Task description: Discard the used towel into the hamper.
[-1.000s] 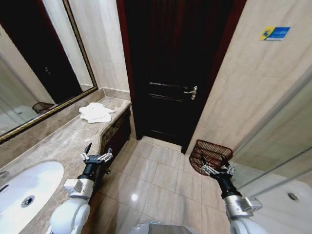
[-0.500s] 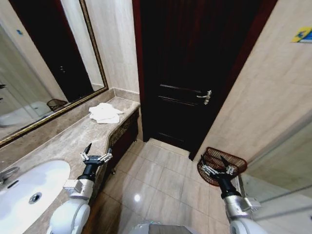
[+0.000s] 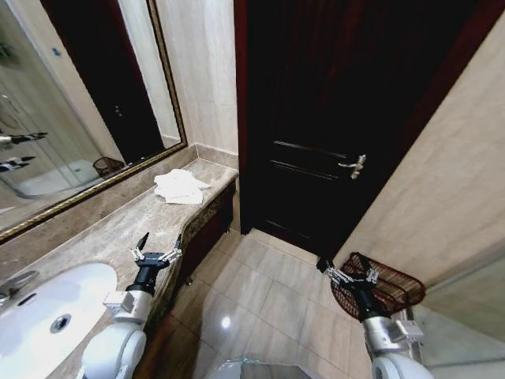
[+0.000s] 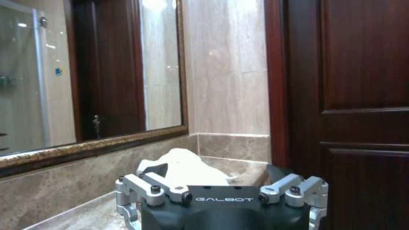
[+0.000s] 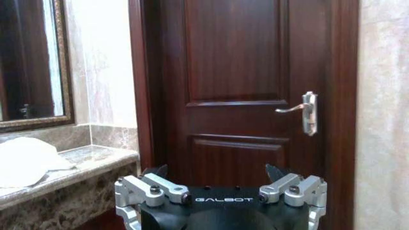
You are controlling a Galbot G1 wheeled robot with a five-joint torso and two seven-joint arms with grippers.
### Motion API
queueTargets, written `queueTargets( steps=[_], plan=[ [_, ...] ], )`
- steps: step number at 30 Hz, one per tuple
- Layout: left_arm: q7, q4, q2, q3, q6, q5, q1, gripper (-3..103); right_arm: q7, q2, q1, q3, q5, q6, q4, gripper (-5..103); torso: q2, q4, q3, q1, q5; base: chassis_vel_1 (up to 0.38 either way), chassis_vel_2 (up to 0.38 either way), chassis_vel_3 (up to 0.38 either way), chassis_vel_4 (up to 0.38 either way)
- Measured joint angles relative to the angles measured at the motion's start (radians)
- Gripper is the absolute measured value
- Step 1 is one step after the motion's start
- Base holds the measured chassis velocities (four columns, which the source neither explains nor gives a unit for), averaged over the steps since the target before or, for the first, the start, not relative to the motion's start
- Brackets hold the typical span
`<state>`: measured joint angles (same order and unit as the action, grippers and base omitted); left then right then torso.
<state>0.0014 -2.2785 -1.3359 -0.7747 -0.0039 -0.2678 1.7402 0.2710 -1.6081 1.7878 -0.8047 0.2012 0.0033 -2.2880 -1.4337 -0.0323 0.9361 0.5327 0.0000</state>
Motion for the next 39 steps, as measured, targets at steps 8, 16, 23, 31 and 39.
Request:
queueTargets(
  steps=[8, 16, 23, 31, 39],
  plan=[
    [0.0, 0.001, -0.001, -0.001, -0.001, 0.0, 0.0, 100, 0.001, 0.0, -0.002, 0.002, -0.001, 0.0, 0.002, 100, 0.0, 0.0001, 0.0, 0.0, 0.0, -0.05, 0.145, 0.133, -0.068],
    [0.001, 0.002, -0.005, 0.001, -0.003, 0.007, 0.003, 100, 0.001, 0.001, -0.001, -0.001, -0.001, 0.001, 0.006, 100, 0.0, 0.0, 0.0, 0.0, 0.0001, -0.059, 0.141, 0.145, -0.053],
    [0.001, 0.002, -0.011, 0.002, -0.004, 0.012, 0.005, 100, 0.001, 0.005, 0.003, -0.001, 0.004, 0.004, 0.006, 100, 0.0, 0.0, 0.0, 0.0, 0.0, -0.051, 0.148, 0.146, -0.052],
    [0.004, 0.005, -0.02, 0.004, -0.006, 0.019, 0.006, 100, 0.001, 0.015, 0.001, -0.006, 0.01, 0.0, 0.005, 100, 0.0, 0.0, 0.0, 0.0, 0.0, -0.038, 0.138, 0.143, -0.04],
    [0.007, 0.004, -0.024, 0.002, -0.015, 0.024, 0.009, 100, -0.001, 0.022, -0.003, -0.01, 0.012, 0.0, 0.007, 100, 0.0, 0.0, 0.0, 0.0, 0.0, -0.06, 0.132, 0.148, -0.063]
  ],
)
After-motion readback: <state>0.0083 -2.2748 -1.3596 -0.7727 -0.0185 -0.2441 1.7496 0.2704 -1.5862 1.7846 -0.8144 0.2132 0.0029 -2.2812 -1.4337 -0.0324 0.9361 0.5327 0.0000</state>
